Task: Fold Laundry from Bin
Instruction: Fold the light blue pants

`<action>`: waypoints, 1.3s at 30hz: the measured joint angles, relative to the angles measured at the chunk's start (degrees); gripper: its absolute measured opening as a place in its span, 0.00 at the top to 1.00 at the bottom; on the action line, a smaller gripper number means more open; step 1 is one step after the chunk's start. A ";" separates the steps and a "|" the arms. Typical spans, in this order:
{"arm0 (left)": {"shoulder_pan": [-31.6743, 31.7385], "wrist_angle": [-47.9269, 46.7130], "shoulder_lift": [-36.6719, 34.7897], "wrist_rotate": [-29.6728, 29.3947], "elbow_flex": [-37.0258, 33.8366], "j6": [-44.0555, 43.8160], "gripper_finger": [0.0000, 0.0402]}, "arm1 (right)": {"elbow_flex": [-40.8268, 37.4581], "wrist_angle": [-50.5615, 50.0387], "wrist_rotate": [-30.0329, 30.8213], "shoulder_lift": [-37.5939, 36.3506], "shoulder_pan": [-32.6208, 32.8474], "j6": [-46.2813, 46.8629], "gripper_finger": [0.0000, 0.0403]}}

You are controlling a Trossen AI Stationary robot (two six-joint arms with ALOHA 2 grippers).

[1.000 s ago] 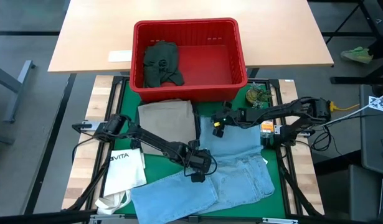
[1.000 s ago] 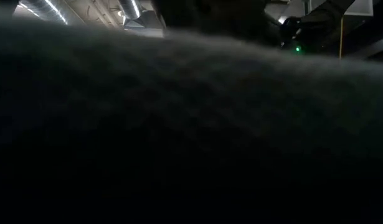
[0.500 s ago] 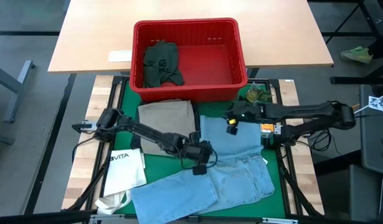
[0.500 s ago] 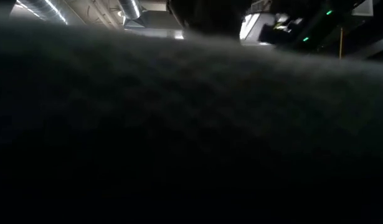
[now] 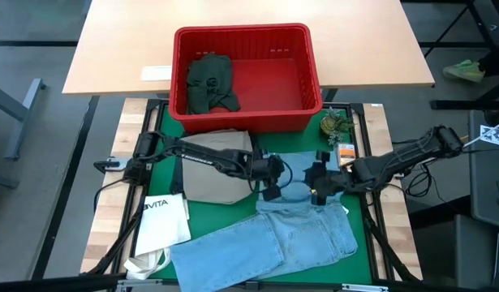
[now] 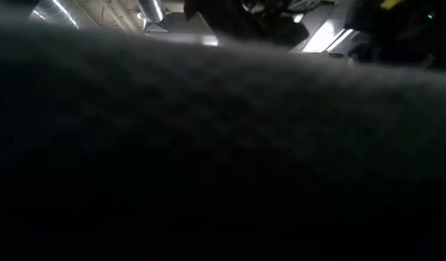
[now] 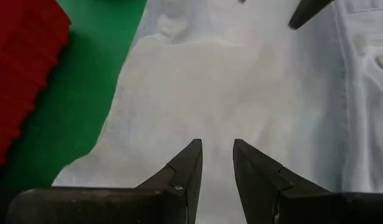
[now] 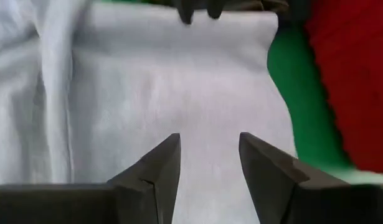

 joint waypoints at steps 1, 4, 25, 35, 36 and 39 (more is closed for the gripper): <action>0.57 -0.02 0.18 0.29 0.04 0.00 0.79 | 0.00 -1.74 1.78 0.23 0.77 1.25 0.59; 1.96 0.05 1.16 1.01 0.01 0.00 0.79 | 0.00 -9.15 5.12 0.56 1.20 5.09 0.59; 6.46 -6.03 6.30 -0.97 0.01 -0.04 0.79 | -13.46 -12.39 3.72 0.63 -20.46 8.37 0.59; 7.55 -8.11 7.87 -2.15 0.08 -0.02 0.79 | -15.58 -10.79 2.10 0.54 -28.11 6.92 0.59; 7.53 -8.30 7.89 -2.34 0.08 -0.02 0.79 | -15.56 -10.72 2.11 0.54 -28.12 6.88 0.59; 7.51 -8.70 8.11 -2.94 0.08 -0.02 0.79 | -15.14 -11.27 2.25 0.54 -28.12 6.96 0.59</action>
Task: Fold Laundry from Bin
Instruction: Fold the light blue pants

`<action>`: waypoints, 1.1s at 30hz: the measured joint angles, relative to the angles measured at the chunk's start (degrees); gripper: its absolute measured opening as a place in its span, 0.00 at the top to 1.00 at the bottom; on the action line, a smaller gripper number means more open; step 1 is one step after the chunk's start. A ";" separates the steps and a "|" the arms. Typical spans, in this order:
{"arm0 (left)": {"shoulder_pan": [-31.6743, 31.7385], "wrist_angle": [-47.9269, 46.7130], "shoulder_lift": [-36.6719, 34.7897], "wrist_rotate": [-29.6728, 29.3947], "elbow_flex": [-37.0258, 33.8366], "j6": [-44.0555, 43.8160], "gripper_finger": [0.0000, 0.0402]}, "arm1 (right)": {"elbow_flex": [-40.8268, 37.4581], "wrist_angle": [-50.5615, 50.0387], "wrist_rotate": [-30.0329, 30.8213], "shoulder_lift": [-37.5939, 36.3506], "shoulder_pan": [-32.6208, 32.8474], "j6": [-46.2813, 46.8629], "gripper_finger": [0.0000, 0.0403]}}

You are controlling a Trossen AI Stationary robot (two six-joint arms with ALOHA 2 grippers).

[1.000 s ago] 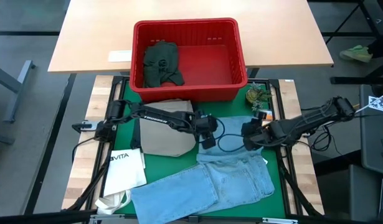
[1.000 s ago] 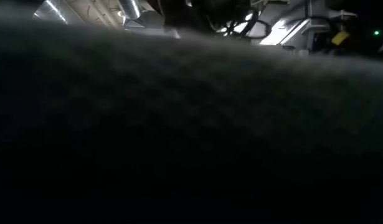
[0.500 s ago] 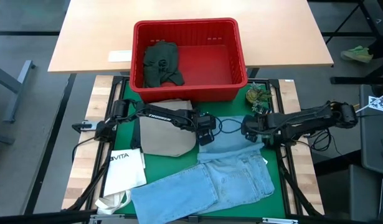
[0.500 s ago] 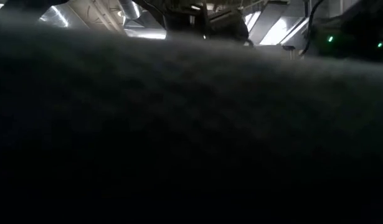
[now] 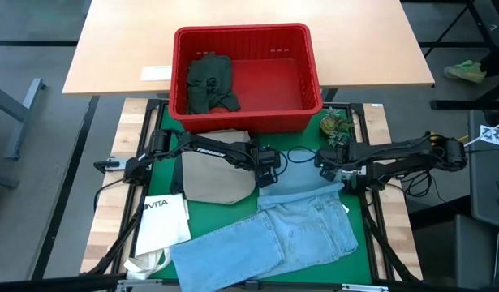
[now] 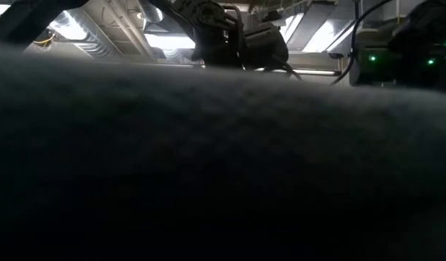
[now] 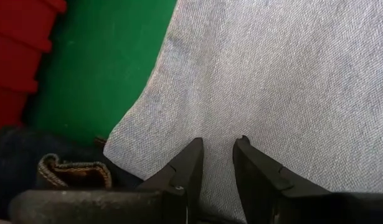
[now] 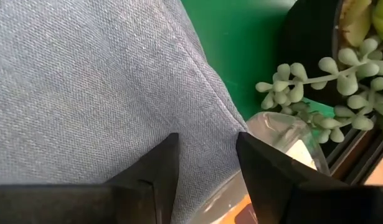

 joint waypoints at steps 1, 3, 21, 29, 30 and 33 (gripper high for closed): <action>0.00 -0.21 0.00 -0.23 0.00 0.00 0.79 | 0.20 -0.25 0.20 0.02 0.00 0.03 0.59; -0.04 -0.81 0.00 -0.68 0.00 0.01 0.79 | 0.77 -0.89 0.48 0.04 -0.02 0.05 0.59; -1.31 -3.12 -5.66 -0.92 -0.20 0.00 0.78 | 12.48 -14.98 1.12 -0.43 0.12 -1.30 0.59; -6.63 -1.22 -7.89 5.91 -0.15 -0.27 0.79 | 15.39 -14.52 -5.02 -0.48 12.53 -2.46 0.59; -7.50 -0.84 -7.89 6.73 -0.15 -0.33 0.79 | 15.40 -14.13 -5.66 -0.48 14.93 -1.46 0.59; -10.43 1.15 -7.57 7.98 -0.13 -0.39 0.79 | 15.25 -13.81 -7.14 -0.27 22.14 3.30 0.59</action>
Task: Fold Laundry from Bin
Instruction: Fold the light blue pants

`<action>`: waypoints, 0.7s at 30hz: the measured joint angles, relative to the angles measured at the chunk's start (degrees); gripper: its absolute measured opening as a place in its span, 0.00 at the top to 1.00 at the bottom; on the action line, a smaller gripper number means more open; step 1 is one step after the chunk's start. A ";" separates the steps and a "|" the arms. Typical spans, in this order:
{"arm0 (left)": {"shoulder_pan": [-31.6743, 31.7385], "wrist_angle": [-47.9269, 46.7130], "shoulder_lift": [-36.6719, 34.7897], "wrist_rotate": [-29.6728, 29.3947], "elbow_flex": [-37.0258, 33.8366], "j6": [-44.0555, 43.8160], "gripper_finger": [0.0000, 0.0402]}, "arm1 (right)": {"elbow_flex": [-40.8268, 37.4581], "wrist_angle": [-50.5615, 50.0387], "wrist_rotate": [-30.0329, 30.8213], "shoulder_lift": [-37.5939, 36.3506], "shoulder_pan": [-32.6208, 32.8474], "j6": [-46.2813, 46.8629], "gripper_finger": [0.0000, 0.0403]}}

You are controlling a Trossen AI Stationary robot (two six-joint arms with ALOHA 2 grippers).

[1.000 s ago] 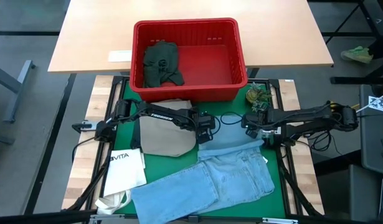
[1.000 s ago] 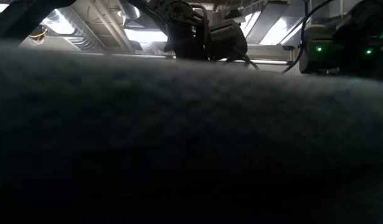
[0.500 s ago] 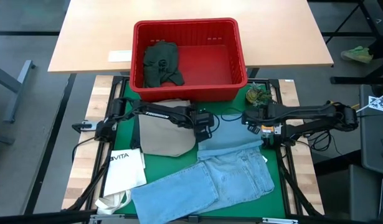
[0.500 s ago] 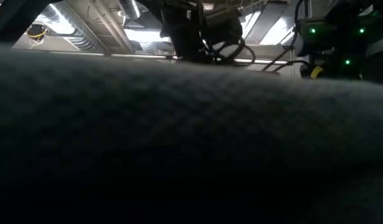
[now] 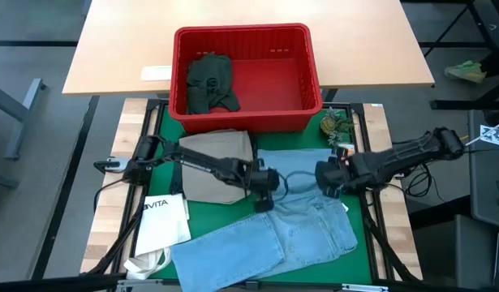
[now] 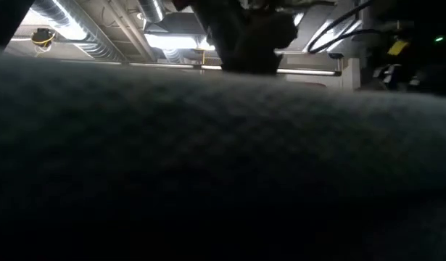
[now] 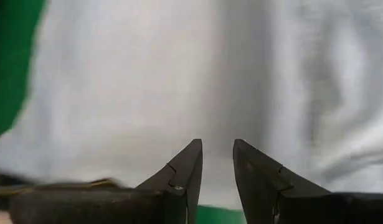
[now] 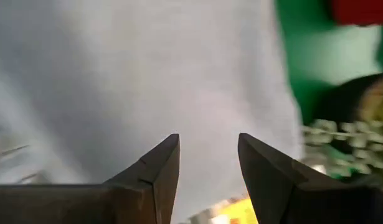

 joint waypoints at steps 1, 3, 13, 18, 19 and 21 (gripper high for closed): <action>-0.94 0.72 0.20 -0.14 0.06 0.01 0.79 | -0.02 -0.07 0.01 0.35 2.22 1.73 0.59; -2.75 0.79 0.52 -1.22 0.04 0.01 0.79 | -0.05 0.19 0.01 1.08 6.33 5.19 0.59; -6.95 2.57 4.58 -3.91 0.04 -0.94 0.79 | -0.07 0.29 -0.84 7.94 17.64 14.89 0.59; -7.67 2.61 6.38 -3.86 0.06 -1.55 0.79 | -0.07 0.36 -3.74 12.61 19.57 15.48 0.59; -7.68 2.86 6.79 -3.89 0.07 -1.55 0.79 | -0.07 0.35 -3.89 13.58 19.69 15.47 0.59; -7.70 2.87 7.08 -4.16 0.09 -1.57 0.79 | -0.07 0.22 -4.32 15.62 19.66 15.46 0.59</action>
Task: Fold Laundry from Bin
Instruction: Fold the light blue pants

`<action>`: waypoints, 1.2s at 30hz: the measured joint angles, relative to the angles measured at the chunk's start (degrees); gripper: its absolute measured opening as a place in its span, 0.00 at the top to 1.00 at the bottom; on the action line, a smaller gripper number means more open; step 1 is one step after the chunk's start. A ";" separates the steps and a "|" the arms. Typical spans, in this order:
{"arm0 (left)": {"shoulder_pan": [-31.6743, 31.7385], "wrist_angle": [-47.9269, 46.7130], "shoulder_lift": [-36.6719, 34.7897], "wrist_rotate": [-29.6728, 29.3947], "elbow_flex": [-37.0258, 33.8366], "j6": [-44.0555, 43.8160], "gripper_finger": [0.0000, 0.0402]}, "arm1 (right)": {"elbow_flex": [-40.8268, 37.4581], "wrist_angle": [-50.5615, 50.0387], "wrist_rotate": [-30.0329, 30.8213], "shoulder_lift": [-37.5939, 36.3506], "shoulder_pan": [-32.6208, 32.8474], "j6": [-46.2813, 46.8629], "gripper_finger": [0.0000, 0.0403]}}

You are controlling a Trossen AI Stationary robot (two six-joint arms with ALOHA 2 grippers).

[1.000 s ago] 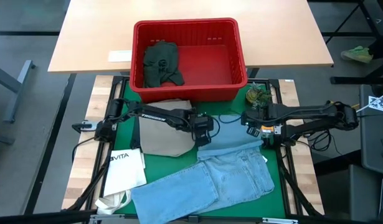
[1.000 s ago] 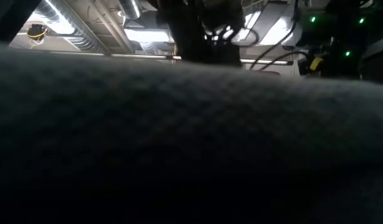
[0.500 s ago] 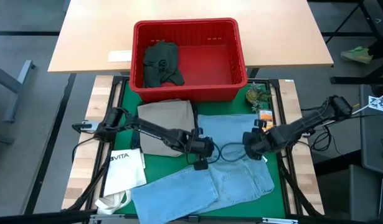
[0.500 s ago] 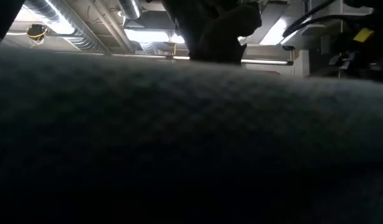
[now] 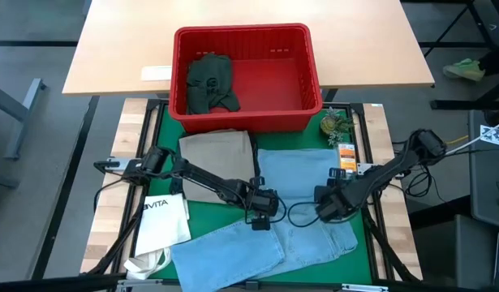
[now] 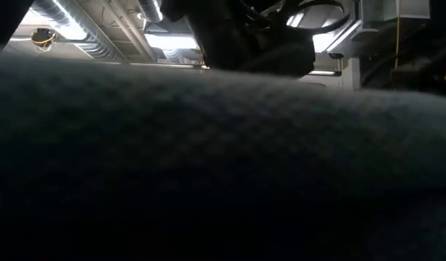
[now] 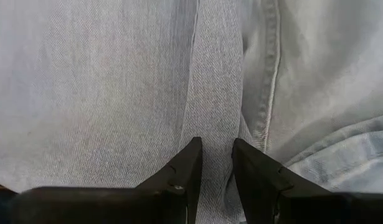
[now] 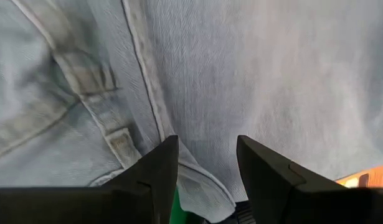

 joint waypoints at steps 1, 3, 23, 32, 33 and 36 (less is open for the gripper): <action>0.01 -0.03 0.04 0.02 0.00 0.00 0.79 | 0.00 0.05 -0.25 1.03 -0.10 0.00 0.59; 0.02 -0.25 0.04 0.09 0.00 -0.04 0.79 | 0.00 0.03 -0.85 2.81 -0.10 -0.08 0.59; -0.19 -5.26 -6.69 3.26 -0.28 -0.08 0.79 | 2.71 -7.78 -3.23 5.72 -0.10 -0.44 0.59; -3.51 -12.04 -16.20 17.79 -0.22 -16.82 0.79 | 11.15 -15.56 -1.09 5.61 -0.06 -1.39 0.59; -4.23 -11.78 -16.53 18.95 -0.16 -18.02 0.79 | 11.75 -15.44 -1.06 5.61 -0.06 -2.26 0.59; -6.54 -11.78 -17.14 21.13 -0.15 -19.56 0.78 | 13.08 -15.06 -0.09 5.61 -0.06 -3.73 0.59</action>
